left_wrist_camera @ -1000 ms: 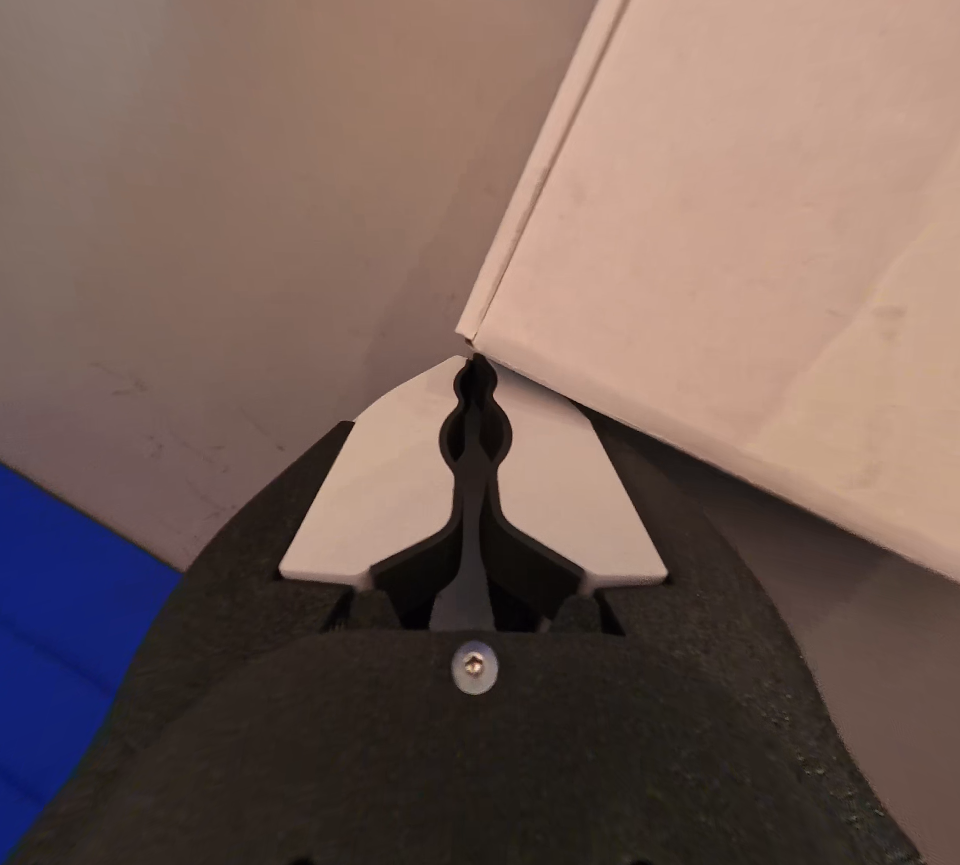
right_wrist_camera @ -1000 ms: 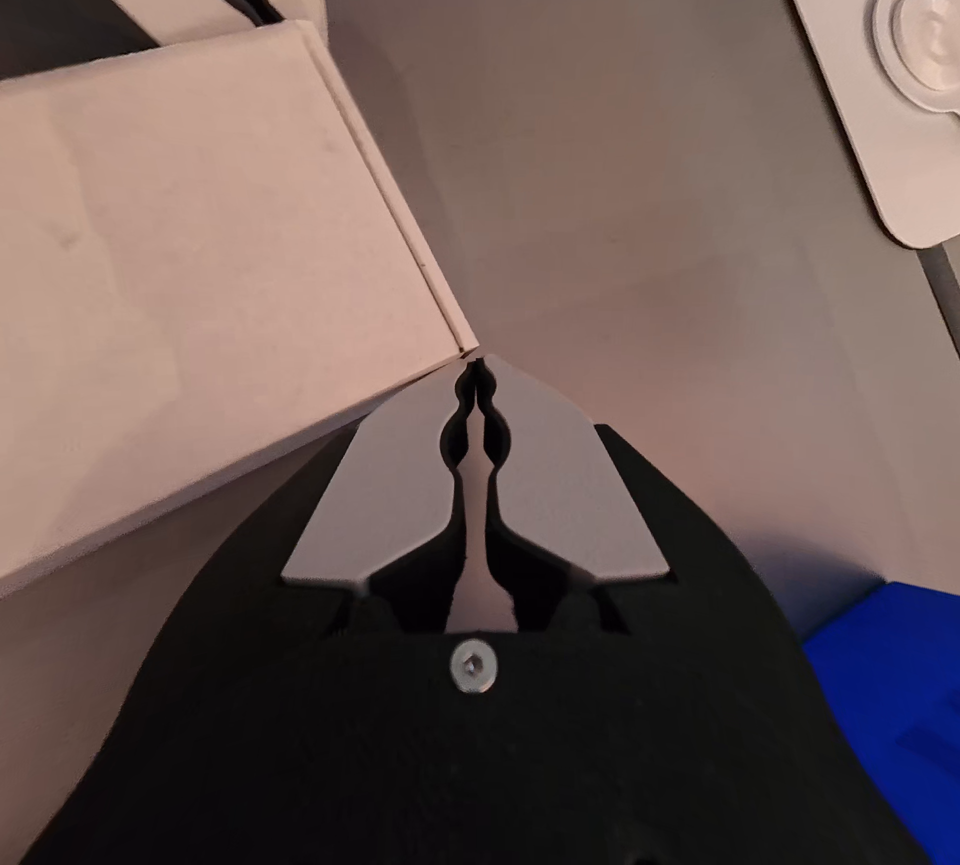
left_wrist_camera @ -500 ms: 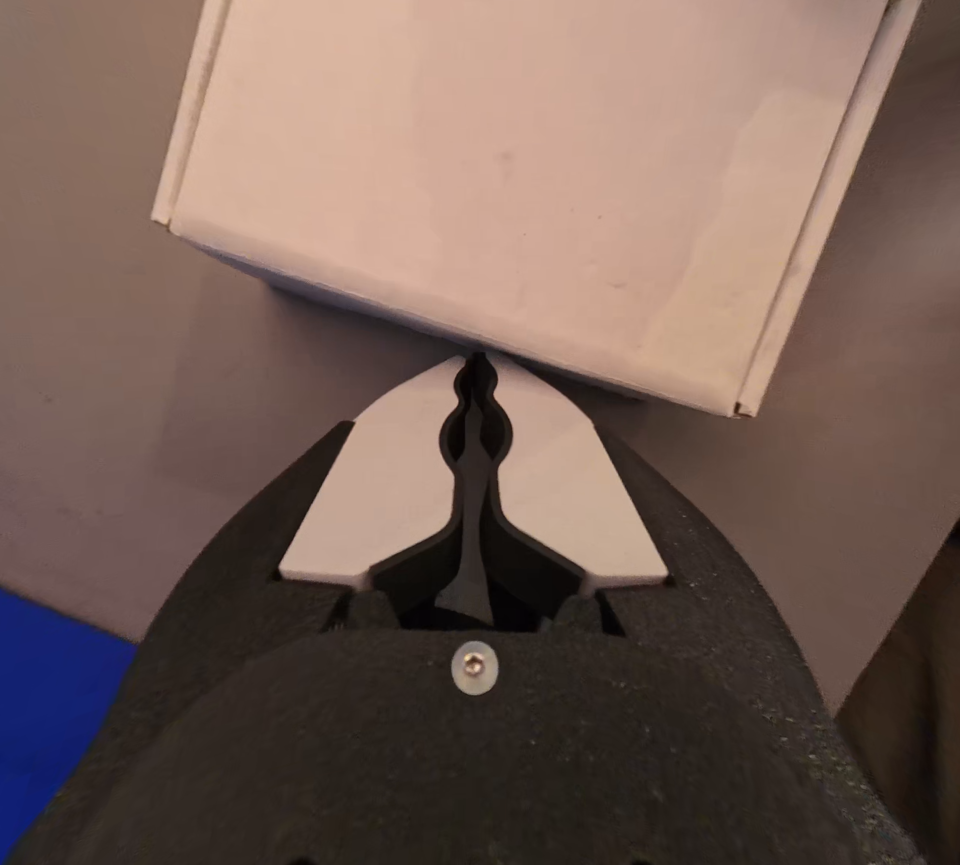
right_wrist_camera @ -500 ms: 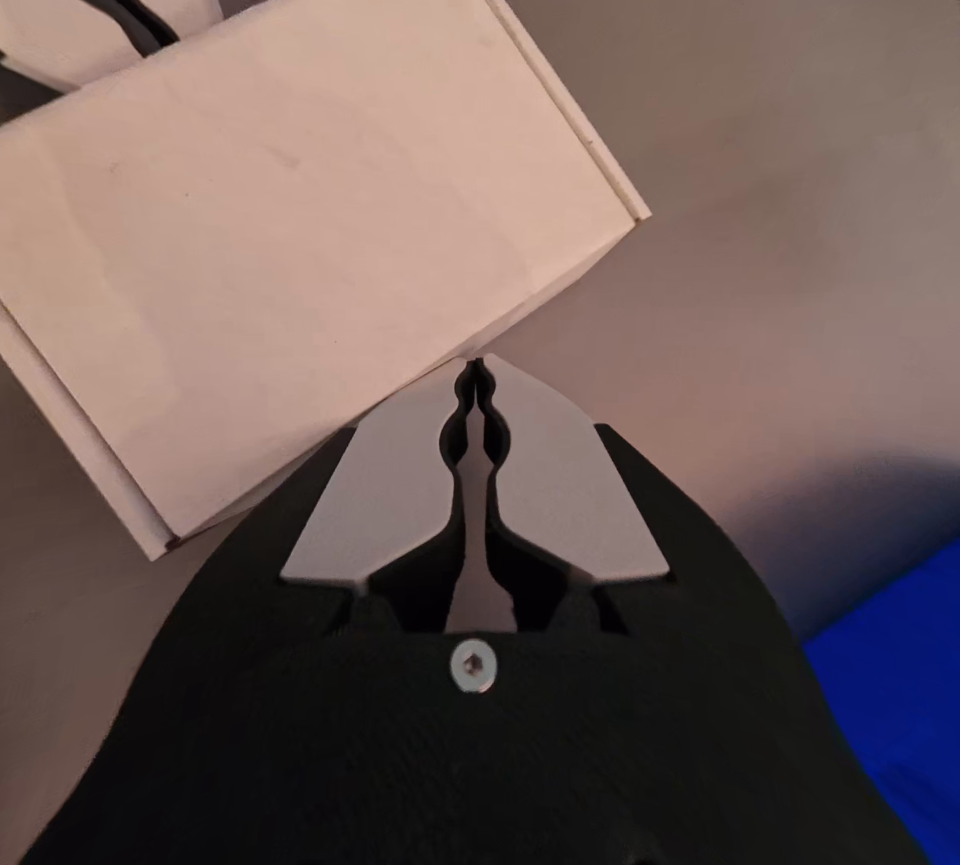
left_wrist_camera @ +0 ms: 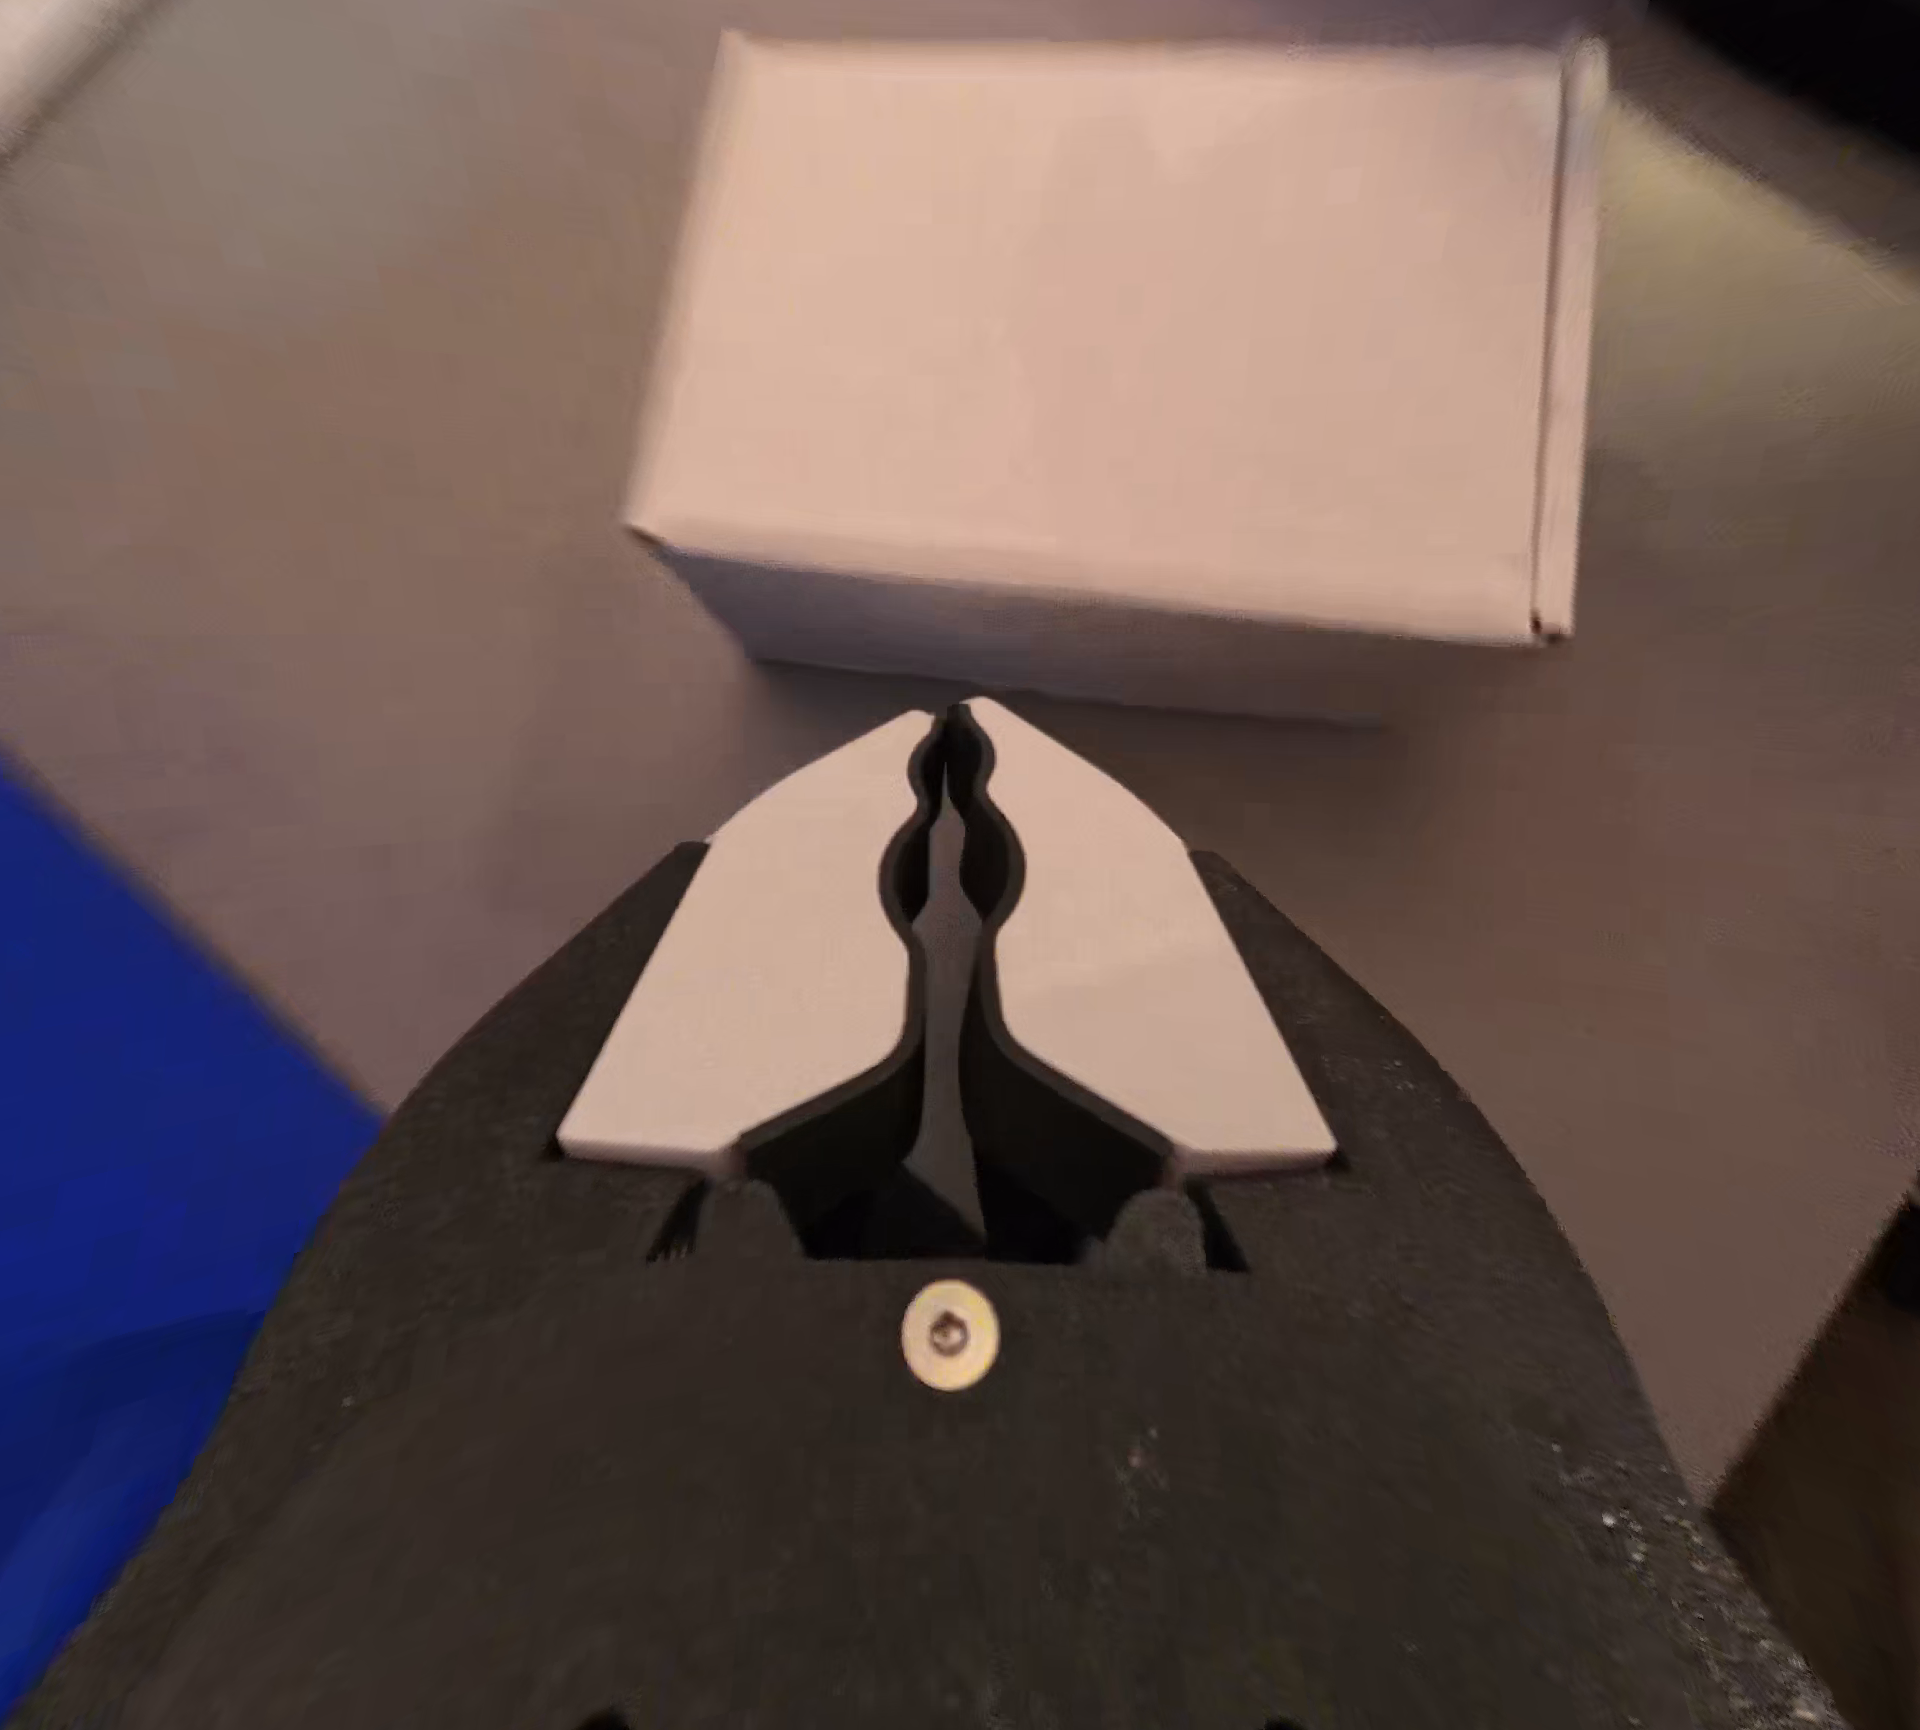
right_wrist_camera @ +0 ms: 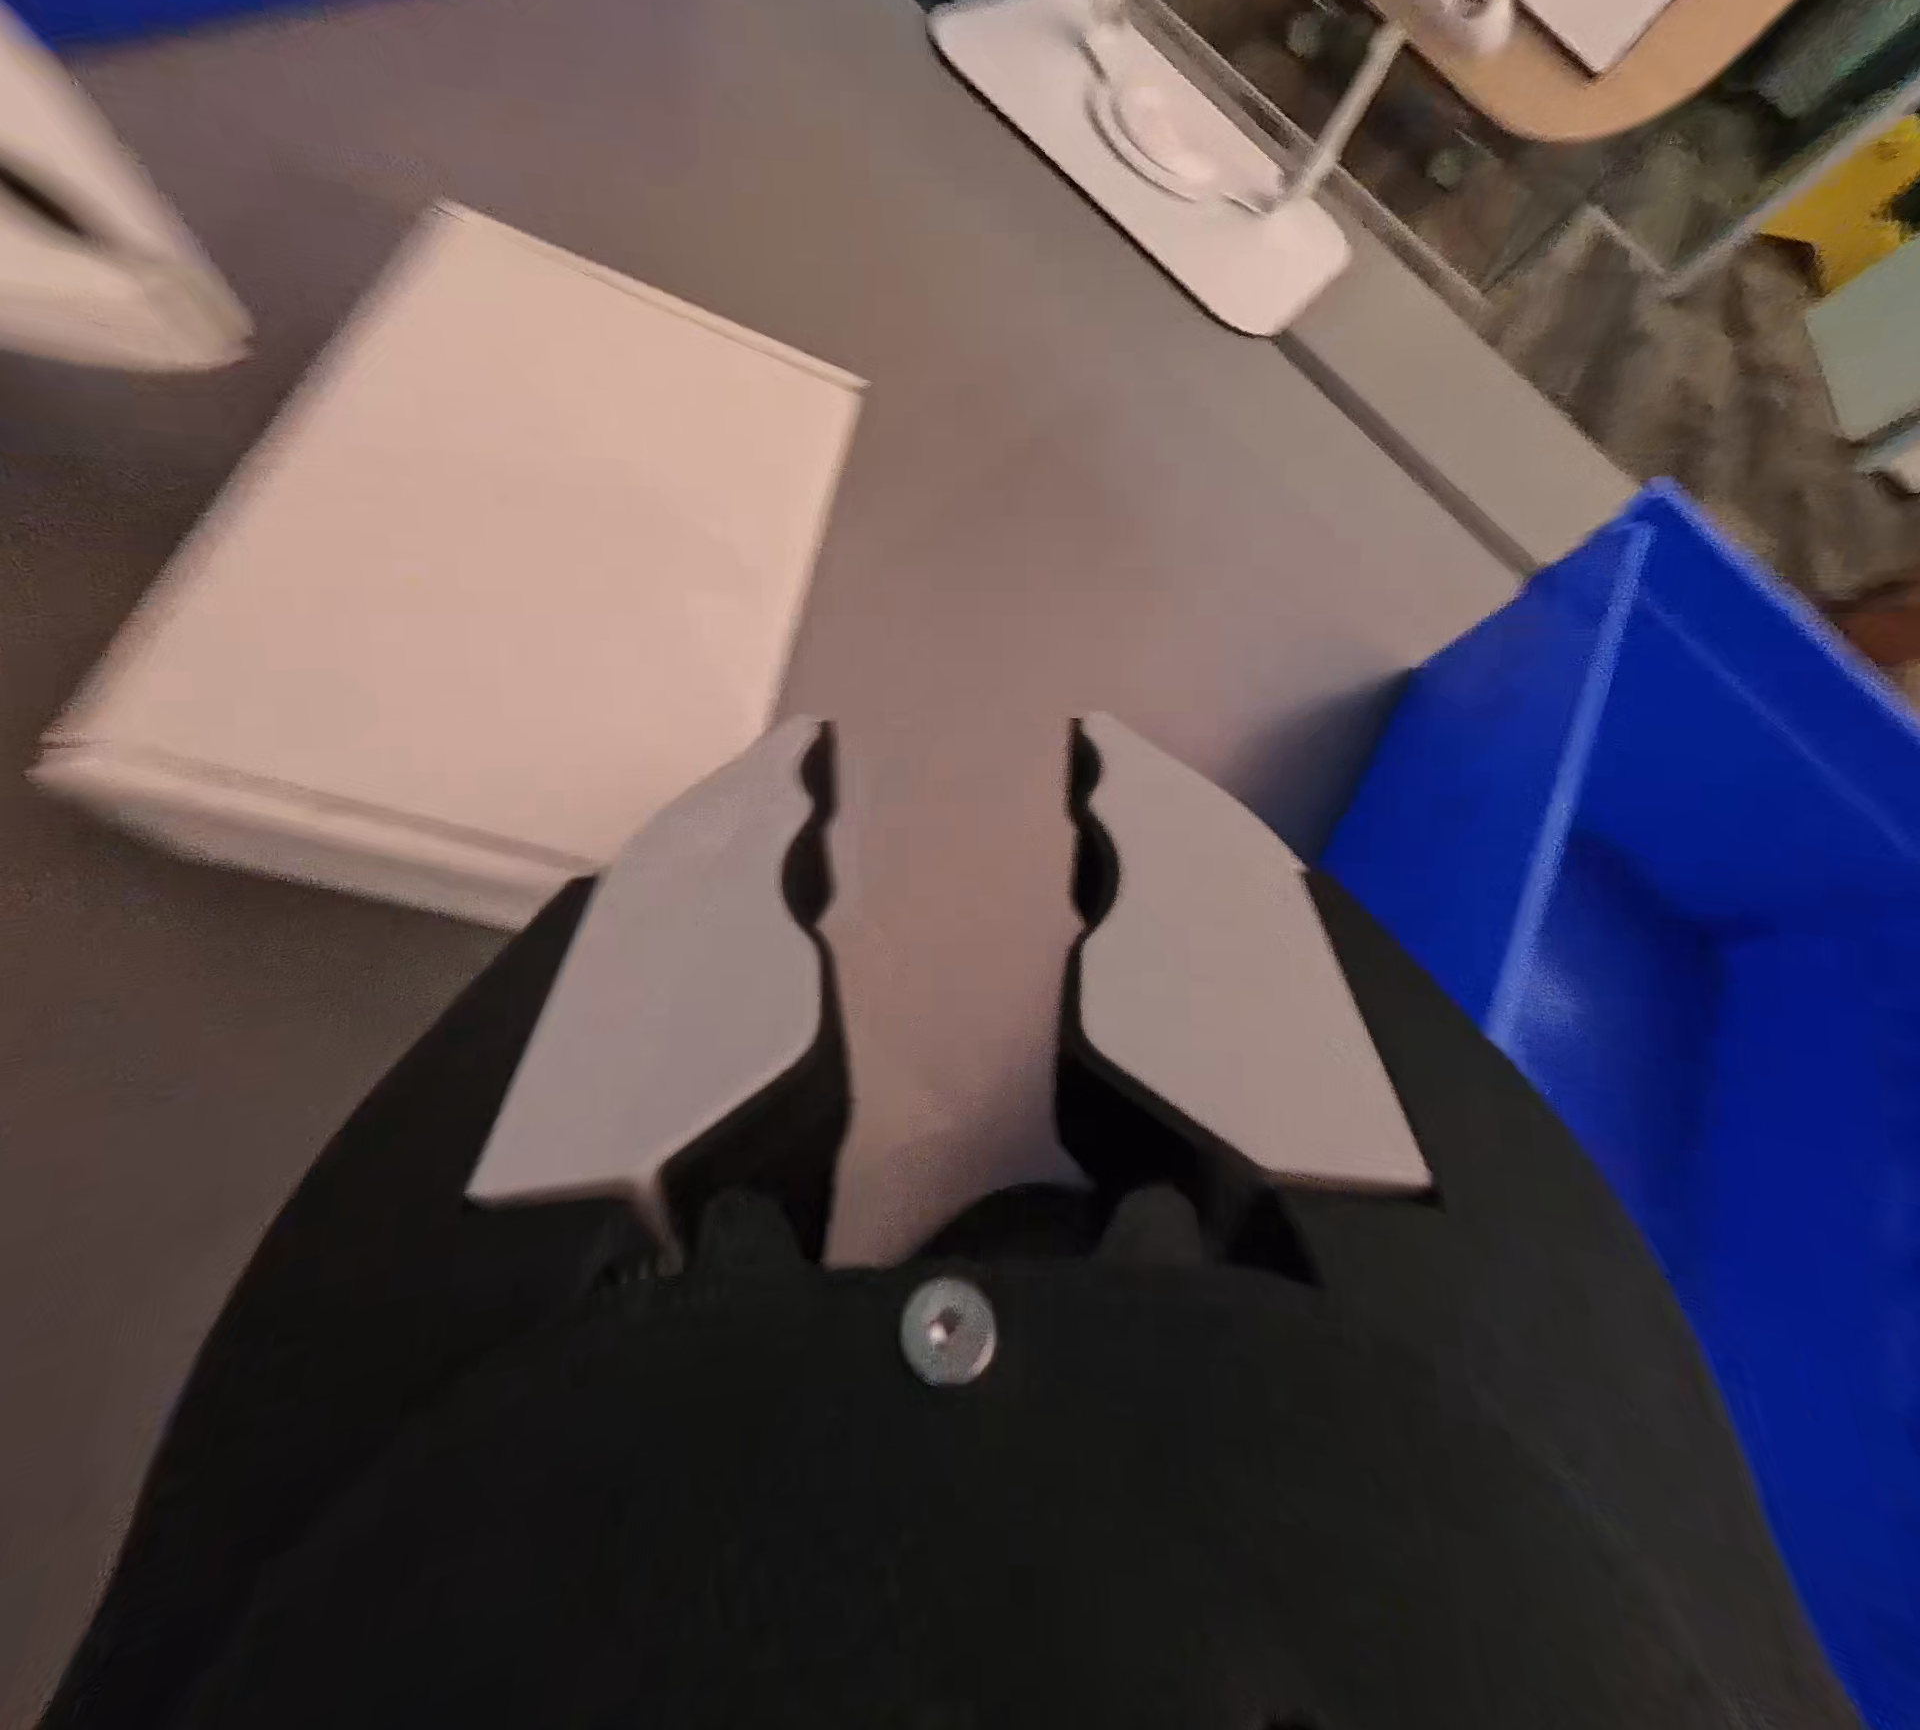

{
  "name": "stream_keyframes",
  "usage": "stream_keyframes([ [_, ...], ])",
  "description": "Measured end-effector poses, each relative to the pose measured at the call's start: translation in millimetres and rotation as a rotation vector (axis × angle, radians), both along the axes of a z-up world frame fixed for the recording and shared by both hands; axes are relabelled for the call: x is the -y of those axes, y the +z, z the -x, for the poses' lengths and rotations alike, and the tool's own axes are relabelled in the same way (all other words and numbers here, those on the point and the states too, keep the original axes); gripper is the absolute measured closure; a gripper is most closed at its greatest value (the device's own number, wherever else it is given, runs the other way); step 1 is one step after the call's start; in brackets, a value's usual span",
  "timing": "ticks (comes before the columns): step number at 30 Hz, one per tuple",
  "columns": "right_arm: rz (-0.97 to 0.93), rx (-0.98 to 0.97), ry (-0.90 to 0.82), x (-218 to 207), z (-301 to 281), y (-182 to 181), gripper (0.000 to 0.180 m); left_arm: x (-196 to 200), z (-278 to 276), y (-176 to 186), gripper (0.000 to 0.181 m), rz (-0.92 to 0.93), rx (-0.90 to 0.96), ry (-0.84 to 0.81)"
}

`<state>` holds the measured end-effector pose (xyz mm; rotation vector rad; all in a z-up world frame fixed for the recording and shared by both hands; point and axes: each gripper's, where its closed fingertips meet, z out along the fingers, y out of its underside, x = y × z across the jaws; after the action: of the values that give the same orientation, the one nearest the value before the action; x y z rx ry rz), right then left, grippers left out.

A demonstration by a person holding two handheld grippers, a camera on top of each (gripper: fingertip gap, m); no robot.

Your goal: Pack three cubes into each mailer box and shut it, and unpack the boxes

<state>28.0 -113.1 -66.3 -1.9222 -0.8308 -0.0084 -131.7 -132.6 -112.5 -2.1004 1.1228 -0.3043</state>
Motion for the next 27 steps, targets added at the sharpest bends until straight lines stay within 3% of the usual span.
stream_keyframes([
  [1, 0.029, -0.089, 0.038, 16.0, 8.3, -1.1, 0.114, -9.6, 3.1, 17.5, 0.181, -0.049, 0.064, 0.035],
  [3, 0.113, -0.252, 0.082, 41.9, 27.6, -9.3, 0.083, -28.0, 4.1, 48.0, 0.179, -0.104, 0.197, 0.081],
  [4, 0.139, -0.315, 0.083, 50.8, 38.6, -15.1, 0.066, -37.3, 3.1, 58.9, 0.16, -0.11, 0.25, 0.104],
  [5, 0.159, -0.35, 0.084, 58.2, 49.8, -22.6, 0.057, -46.4, -0.2, 67.7, 0.139, -0.101, 0.289, 0.12],
  [9, 0.107, -0.299, -0.033, 51.5, 68.4, -51.1, 0.045, -77.1, -21.1, 74.2, 0.131, -0.051, 0.313, 0.091],
  [13, 0.11, -0.256, -0.103, 40.9, 70.6, -57.4, 0.05, -90.1, -34.1, 38.4, 0.122, 0.11, 0.199, 0.082],
  [18, 0.225, -0.212, -0.089, 36.4, 48.9, -64.3, 0.052, -78.2, -39.7, 3.5, 0.128, 0.316, 0.139, 0.072],
  [22, 0.317, -0.211, -0.097, 37.5, 15.4, -67.6, 0.065, -56.1, -45.8, 2.4, 0.135, 0.468, 0.237, 0.016],
  [27, 0.414, -0.278, 0.058, 48.4, 21.7, -73.6, 0.072, -15.3, -45.1, 9.3, 0.131, 0.553, 0.365, -0.12],
])
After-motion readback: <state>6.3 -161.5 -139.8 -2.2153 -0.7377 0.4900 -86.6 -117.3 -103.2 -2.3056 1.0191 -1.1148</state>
